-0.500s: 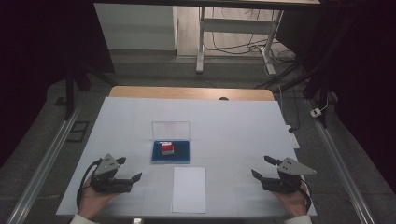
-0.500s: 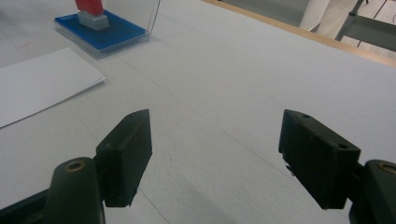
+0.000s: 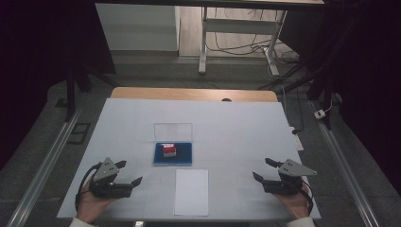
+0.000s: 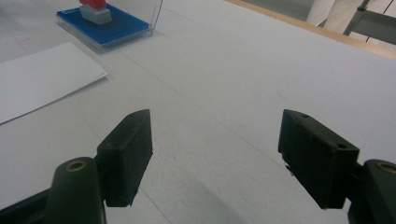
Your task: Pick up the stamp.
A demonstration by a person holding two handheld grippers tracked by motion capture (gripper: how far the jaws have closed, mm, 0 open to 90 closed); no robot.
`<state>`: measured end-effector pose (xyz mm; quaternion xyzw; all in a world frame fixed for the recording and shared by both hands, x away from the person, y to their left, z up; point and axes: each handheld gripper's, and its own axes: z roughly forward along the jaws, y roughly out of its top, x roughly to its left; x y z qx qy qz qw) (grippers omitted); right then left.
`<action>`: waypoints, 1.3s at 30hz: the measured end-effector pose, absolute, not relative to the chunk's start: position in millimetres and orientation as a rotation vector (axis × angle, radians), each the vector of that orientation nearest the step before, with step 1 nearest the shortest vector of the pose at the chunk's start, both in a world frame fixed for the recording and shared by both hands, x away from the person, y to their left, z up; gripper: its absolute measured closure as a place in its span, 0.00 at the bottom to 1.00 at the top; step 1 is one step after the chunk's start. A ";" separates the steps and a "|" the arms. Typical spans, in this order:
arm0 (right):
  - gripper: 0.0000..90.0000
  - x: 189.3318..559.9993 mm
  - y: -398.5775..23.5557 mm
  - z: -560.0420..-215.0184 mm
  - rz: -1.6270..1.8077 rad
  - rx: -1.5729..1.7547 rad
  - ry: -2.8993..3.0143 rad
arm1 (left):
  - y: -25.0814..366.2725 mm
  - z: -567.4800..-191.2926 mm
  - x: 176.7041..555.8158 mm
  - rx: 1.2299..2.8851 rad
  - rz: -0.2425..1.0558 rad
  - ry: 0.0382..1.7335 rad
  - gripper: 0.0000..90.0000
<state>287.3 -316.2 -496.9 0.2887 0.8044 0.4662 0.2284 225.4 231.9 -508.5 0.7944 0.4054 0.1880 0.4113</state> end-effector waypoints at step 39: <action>0.35 285.4 -313.1 -500.3 1.275 0.807 2.215 | 216.3 -476.4 250.7 2.090 0.443 0.898 0.21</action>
